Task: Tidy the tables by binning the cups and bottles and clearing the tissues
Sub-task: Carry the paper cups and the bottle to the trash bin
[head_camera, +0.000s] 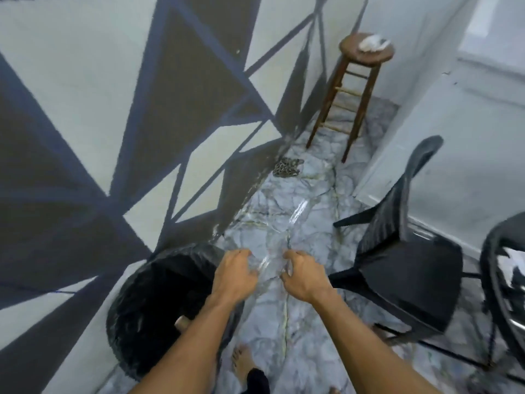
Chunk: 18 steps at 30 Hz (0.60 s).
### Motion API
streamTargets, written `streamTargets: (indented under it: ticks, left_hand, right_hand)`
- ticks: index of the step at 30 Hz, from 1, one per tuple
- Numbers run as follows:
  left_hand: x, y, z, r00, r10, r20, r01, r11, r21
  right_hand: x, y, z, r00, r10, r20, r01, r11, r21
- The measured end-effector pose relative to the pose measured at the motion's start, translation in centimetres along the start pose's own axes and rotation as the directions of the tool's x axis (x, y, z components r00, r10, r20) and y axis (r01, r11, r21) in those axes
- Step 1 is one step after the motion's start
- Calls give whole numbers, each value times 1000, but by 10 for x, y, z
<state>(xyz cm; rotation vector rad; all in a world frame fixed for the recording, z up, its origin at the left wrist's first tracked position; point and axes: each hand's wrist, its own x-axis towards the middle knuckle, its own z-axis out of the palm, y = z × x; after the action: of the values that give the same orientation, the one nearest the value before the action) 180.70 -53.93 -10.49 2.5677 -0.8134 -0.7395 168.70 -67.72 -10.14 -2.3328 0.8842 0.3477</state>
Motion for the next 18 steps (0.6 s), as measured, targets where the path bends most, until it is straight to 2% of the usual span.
streamTargets:
  ticks: [4,7,12,18]
  left_hand:
    - [-15,86,44,978,172,116,-182,980,84]
    - [-42,169,91,929,313,199,-339,934,113]
    - [-89,298,161,784,528,327,-588,801,115]
    - [-130,412,218,627,654,422,-750,653,102]
  right_hand:
    - [-59,91,-40,991,117,-69,-116,993,10]
    - [-121,171,-70,960,256,-110,-253,967,36]
    - [-215,281,-109,869,462,-177,-441,886,146]
    - [-294,366,-138,741,625,-245,-553,775,306]
